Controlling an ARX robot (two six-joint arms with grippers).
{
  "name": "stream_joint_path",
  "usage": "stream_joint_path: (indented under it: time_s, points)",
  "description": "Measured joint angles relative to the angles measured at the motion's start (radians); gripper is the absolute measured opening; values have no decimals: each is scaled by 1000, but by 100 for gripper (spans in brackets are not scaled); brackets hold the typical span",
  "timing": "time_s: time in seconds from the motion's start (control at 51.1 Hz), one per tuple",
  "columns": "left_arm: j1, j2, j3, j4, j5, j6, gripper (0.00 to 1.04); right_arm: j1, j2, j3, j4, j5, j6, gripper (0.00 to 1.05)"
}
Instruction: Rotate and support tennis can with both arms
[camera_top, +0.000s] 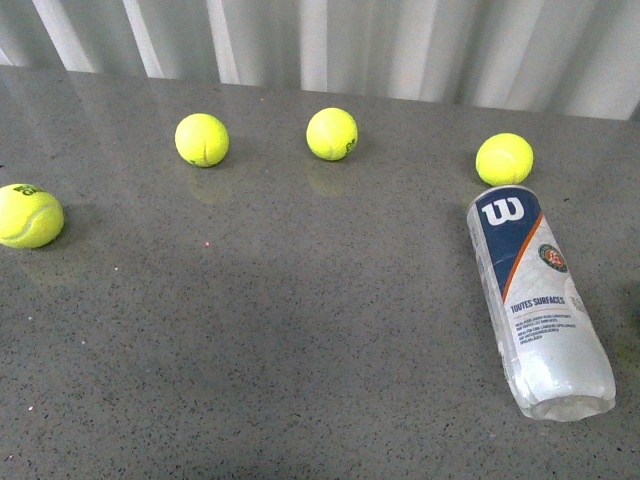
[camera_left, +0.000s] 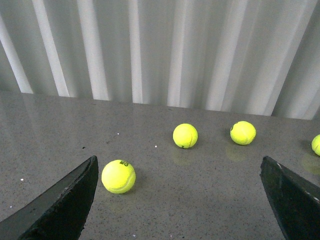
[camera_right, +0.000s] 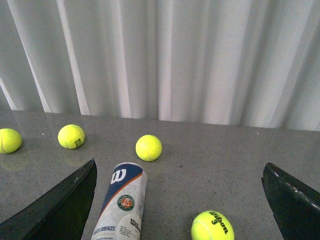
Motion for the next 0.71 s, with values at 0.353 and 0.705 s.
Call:
stream_joint_path:
  time_s: [0.353, 0.705]
  points:
    - [0, 0, 0, 0, 0, 0, 98, 0, 0, 0, 0, 0, 0, 98]
    - [0, 0, 0, 0, 0, 0, 98, 0, 0, 0, 0, 0, 0, 98]
